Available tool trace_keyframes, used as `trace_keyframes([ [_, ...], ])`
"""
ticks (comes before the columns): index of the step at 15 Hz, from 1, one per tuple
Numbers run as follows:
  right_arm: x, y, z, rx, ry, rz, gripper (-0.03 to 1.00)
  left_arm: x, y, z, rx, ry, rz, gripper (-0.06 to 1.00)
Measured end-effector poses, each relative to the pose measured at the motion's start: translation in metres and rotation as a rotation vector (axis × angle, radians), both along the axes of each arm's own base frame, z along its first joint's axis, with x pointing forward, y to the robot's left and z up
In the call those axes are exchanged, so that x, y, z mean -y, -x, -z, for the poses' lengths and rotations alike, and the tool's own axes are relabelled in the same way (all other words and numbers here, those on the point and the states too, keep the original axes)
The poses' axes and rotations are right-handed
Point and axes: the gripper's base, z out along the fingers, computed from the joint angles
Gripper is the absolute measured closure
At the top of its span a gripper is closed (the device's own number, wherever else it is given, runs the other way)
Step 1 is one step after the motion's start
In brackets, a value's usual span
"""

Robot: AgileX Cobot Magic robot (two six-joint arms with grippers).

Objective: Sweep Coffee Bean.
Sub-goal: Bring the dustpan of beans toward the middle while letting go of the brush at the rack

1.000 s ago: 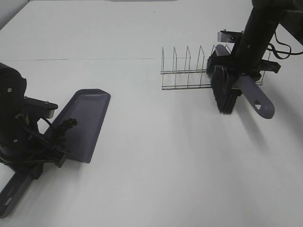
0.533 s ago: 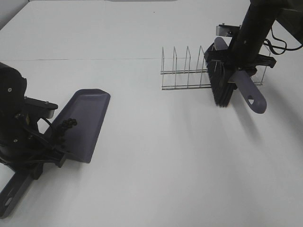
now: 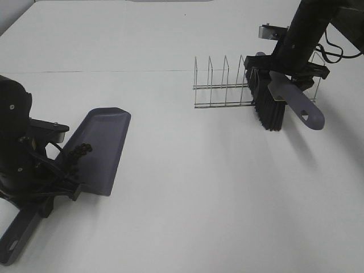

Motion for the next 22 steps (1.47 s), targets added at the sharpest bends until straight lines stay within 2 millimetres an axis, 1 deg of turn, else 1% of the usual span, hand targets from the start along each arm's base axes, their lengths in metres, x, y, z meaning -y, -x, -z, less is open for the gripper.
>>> trace_keyframes([
  [2, 0.000, -0.002, -0.022, 0.057, -0.002, 0.003, 0.38, 0.003, -0.001, -0.001, -0.004, 0.020, -0.031, 0.64],
  [4, 0.000, -0.003, -0.045, 0.121, -0.004, 0.005, 0.38, 0.008, -0.008, -0.003, -0.007, 0.043, -0.061, 0.64],
  [7, 0.000, 0.000, -0.064, 0.161, -0.006, 0.006, 0.38, 0.011, -0.013, -0.005, -0.012, 0.048, -0.068, 0.64],
  [11, 0.000, 0.003, -0.080, 0.195, -0.010, 0.007, 0.38, 0.014, -0.018, -0.005, 0.031, 0.081, -0.086, 0.64],
  [12, 0.000, 0.004, -0.083, 0.200, -0.013, 0.008, 0.38, 0.016, -0.022, -0.006, 0.050, 0.097, -0.096, 0.64],
  [15, -0.001, 0.004, -0.084, 0.201, -0.023, 0.012, 0.38, 0.018, -0.025, -0.006, 0.057, 0.101, -0.096, 0.62],
  [17, -0.002, 0.005, -0.088, 0.208, -0.044, 0.016, 0.38, 0.018, -0.026, -0.006, 0.060, 0.102, -0.096, 0.55],
  [18, -0.003, 0.006, -0.094, 0.219, -0.055, 0.018, 0.38, 0.018, -0.025, -0.006, 0.061, 0.103, -0.095, 0.50],
  [20, -0.003, 0.009, -0.105, 0.240, -0.064, 0.019, 0.38, 0.019, -0.026, -0.006, 0.061, 0.113, -0.108, 0.45],
  [22, -0.003, 0.012, -0.114, 0.259, -0.067, 0.019, 0.38, 0.020, -0.027, -0.008, 0.053, 0.112, -0.108, 0.32],
])
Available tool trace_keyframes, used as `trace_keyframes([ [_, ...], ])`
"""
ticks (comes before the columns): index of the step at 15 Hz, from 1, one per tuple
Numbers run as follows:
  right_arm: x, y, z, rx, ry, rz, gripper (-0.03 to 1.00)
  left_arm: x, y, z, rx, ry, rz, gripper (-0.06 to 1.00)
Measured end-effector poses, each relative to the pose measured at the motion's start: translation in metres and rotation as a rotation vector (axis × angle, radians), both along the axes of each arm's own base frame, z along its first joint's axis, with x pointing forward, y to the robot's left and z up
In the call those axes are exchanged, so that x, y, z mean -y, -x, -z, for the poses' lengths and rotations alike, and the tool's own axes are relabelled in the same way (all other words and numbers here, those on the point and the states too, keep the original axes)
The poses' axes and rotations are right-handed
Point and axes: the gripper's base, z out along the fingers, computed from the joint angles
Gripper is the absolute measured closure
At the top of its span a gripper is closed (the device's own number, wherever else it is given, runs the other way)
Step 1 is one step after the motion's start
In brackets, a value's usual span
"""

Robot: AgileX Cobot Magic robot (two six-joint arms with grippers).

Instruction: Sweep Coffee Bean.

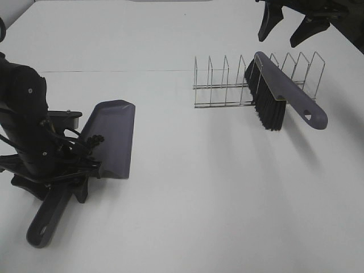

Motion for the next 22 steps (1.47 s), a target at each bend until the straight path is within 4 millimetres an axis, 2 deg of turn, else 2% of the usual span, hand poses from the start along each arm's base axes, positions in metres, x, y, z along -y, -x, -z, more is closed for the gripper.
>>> trace_keyframes([
  [1, 0.000, 0.002, -0.007, 0.016, -0.001, 0.000, 0.38, 0.000, 0.001, -0.002, -0.027, -0.010, 0.017, 0.27],
  [3, 0.001, 0.013, -0.023, 0.037, -0.003, 0.000, 0.38, -0.003, 0.005, -0.009, -0.084, -0.039, 0.058, 0.24],
  [6, 0.006, 0.045, -0.041, 0.031, 0.042, -0.001, 0.38, -0.020, 0.001, -0.040, -0.026, -0.032, 0.029, 0.24],
  [7, 0.009, 0.057, -0.046, 0.028, 0.063, -0.001, 0.38, -0.033, -0.002, -0.053, 0.016, -0.018, 0.004, 0.24],
  [9, 0.012, 0.086, -0.061, 0.037, 0.084, -0.001, 0.38, -0.074, -0.008, -0.078, 0.080, -0.004, -0.060, 0.24],
  [10, 0.014, 0.105, -0.069, 0.041, 0.084, -0.001, 0.38, -0.097, -0.006, -0.098, 0.133, -0.007, -0.074, 0.24],
  [11, 0.014, 0.120, -0.074, 0.045, 0.082, -0.001, 0.38, -0.105, -0.001, -0.113, 0.169, -0.010, -0.067, 0.24],
  [14, 0.017, 0.168, -0.085, 0.061, 0.082, -0.001, 0.38, -0.119, 0.029, -0.165, 0.274, -0.021, -0.065, 0.24],
  [16, 0.021, 0.210, -0.088, 0.075, 0.090, -0.004, 0.38, -0.128, 0.065, -0.194, 0.321, -0.028, -0.056, 0.24],
  [17, 0.022, 0.221, -0.090, 0.087, 0.094, -0.007, 0.38, -0.129, 0.072, -0.199, 0.328, -0.029, -0.054, 0.24],
  [21, 0.027, 0.305, -0.080, 0.144, 0.100, -0.006, 0.38, -0.132, 0.144, -0.227, 0.485, -0.034, -0.066, 0.24],
  [22, 0.030, 0.341, -0.074, 0.200, 0.098, -0.007, 0.38, -0.131, 0.179, -0.235, 0.585, -0.030, -0.067, 0.24],
])
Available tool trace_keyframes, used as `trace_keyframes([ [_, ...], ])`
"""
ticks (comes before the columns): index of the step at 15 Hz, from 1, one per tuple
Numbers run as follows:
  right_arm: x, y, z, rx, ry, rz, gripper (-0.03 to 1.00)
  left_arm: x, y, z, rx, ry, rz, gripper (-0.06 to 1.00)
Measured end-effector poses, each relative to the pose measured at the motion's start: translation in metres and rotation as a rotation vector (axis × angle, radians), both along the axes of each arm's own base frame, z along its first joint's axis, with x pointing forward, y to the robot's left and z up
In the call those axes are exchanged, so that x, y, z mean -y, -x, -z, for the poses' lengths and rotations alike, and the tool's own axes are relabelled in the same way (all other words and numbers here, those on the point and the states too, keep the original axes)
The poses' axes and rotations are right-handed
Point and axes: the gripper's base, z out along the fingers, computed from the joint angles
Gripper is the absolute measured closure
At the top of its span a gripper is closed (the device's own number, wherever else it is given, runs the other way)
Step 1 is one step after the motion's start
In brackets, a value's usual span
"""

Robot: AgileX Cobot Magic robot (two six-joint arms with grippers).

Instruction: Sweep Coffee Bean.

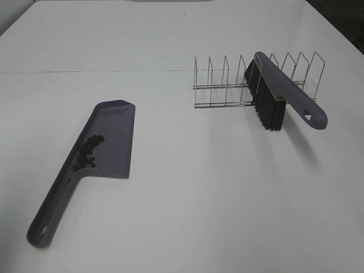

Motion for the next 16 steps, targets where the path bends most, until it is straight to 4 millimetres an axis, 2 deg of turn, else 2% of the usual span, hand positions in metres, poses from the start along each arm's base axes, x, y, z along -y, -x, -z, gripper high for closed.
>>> trace_keyframes([
  [1, 0.001, 0.016, 0.003, 0.034, 0.007, -0.016, 0.38, 0.001, 0.017, -0.005, 0.056, 0.009, 0.002, 0.24],
  [2, 0.001, 0.023, 0.004, 0.051, 0.009, -0.021, 0.38, 0.002, 0.026, -0.009, 0.095, 0.011, 0.003, 0.24],
  [4, 0.005, 0.056, 0.011, 0.142, 0.034, -0.031, 0.38, 0.003, 0.057, -0.014, 0.215, 0.008, 0.005, 0.24],
  [7, 0.014, 0.095, 0.025, 0.274, 0.098, -0.010, 0.38, 0.003, 0.084, -0.002, 0.270, -0.007, 0.001, 0.24],
  [8, 0.015, 0.100, 0.028, 0.295, 0.107, -0.006, 0.38, 0.002, 0.088, 0.002, 0.278, -0.013, -0.001, 0.24],
  [9, 0.018, 0.118, 0.039, 0.361, 0.124, 0.005, 0.38, 0.002, 0.101, 0.012, 0.316, -0.022, -0.005, 0.24],
  [10, 0.018, 0.127, 0.045, 0.400, 0.119, 0.011, 0.38, 0.001, 0.108, 0.016, 0.344, -0.031, -0.009, 0.24],
  [13, 0.021, 0.142, 0.064, 0.466, 0.098, 0.060, 0.38, -0.006, 0.123, 0.026, 0.399, -0.117, -0.050, 0.24],
  [16, 0.021, 0.140, 0.075, 0.439, 0.109, 0.056, 0.38, -0.007, 0.133, 0.045, 0.436, -0.088, -0.093, 0.24],
])
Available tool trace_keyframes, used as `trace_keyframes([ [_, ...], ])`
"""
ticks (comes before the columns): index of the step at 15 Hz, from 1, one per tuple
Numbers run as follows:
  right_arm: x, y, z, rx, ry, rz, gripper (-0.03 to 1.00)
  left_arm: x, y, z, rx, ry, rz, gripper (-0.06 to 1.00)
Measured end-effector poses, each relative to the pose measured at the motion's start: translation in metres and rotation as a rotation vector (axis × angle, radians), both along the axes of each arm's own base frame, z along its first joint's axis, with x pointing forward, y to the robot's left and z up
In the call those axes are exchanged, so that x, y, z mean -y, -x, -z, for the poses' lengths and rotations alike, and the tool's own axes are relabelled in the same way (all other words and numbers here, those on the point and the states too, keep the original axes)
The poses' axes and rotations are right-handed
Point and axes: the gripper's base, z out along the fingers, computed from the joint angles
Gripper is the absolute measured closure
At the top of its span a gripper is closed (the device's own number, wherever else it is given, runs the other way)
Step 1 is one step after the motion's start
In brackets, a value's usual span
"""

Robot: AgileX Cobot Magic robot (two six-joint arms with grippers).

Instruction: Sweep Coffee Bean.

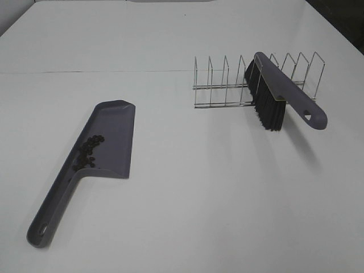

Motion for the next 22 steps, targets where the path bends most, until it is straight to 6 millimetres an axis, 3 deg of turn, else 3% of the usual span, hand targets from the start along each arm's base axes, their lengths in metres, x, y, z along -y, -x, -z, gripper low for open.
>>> trace_keyframes([
  [4, -0.001, -0.010, 0.005, 0.056, 0.012, -0.012, 0.38, 0.002, 0.002, 0.005, 0.019, 0.029, 0.002, 0.24],
  [8, -0.001, -0.011, 0.005, 0.065, 0.008, -0.015, 0.38, 0.009, -0.009, 0.008, 0.098, 0.078, 0.075, 0.24],
  [22, -0.001, -0.010, 0.005, 0.070, 0.005, -0.016, 0.38, 0.013, -0.010, 0.007, 0.109, 0.071, 0.126, 0.24],
])
